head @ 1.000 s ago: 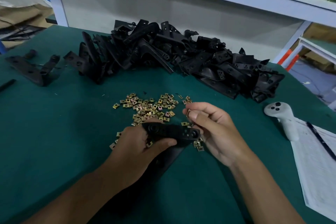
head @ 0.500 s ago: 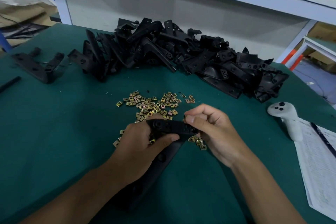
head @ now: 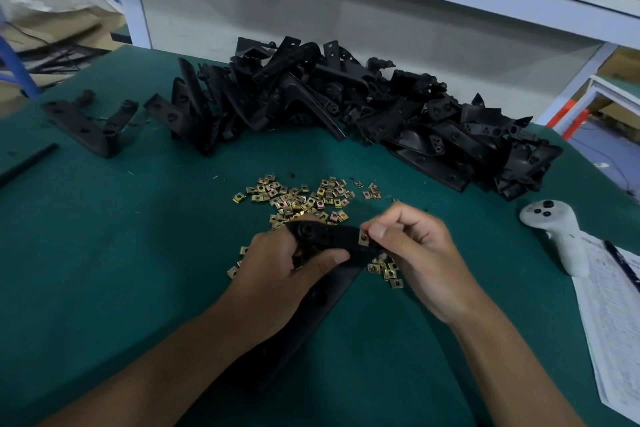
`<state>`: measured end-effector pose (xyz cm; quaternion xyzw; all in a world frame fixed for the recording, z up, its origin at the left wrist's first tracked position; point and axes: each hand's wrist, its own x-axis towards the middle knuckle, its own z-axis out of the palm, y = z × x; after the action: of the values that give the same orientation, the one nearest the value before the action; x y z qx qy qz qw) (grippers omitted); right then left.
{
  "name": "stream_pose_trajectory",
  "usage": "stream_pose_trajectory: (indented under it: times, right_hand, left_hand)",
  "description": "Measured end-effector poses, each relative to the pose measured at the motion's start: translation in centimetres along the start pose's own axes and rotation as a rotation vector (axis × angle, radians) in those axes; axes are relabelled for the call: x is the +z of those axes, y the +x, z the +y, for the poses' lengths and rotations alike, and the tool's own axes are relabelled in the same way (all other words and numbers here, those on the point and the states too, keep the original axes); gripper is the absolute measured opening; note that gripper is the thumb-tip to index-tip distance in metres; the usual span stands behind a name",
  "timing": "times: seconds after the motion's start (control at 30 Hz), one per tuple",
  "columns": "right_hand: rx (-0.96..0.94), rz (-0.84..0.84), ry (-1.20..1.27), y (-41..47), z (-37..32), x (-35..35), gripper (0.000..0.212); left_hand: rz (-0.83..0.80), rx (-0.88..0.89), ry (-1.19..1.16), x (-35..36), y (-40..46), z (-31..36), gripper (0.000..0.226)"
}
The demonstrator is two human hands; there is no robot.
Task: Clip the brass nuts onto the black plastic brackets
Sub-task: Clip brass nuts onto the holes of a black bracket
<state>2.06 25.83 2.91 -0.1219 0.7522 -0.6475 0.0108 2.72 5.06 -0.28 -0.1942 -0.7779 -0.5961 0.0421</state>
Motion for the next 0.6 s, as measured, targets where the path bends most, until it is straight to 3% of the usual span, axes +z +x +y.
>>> stream_pose_trajectory:
  times: [0.27,0.37,0.47,0.53,0.6]
  right_hand:
    - [-0.024,-0.063,0.038,0.4,0.4,-0.3,0.034]
    - [0.029,-0.156,0.039,0.3,0.4,0.4,0.043]
    - [-0.022,-0.187,-0.342,-0.4,1.3,1.9,0.046]
    - [-0.182,-0.233,-0.650,-0.8,1.9,2.8,0.046]
    - [-0.263,-0.289,-0.794,-0.9,2.3,3.6,0.041]
  left_hand:
    - [0.056,0.005,-0.004,0.0,-0.2,0.2,0.019]
    - [0.347,-0.009,-0.179,-0.1,0.6,0.7,0.004]
    - [0.637,0.073,-0.324,-1.2,1.3,1.1,0.014]
    - [0.675,0.097,-0.362,-1.7,1.4,1.3,0.018]
    - [0.677,0.110,-0.351,-1.7,1.3,1.5,0.019]
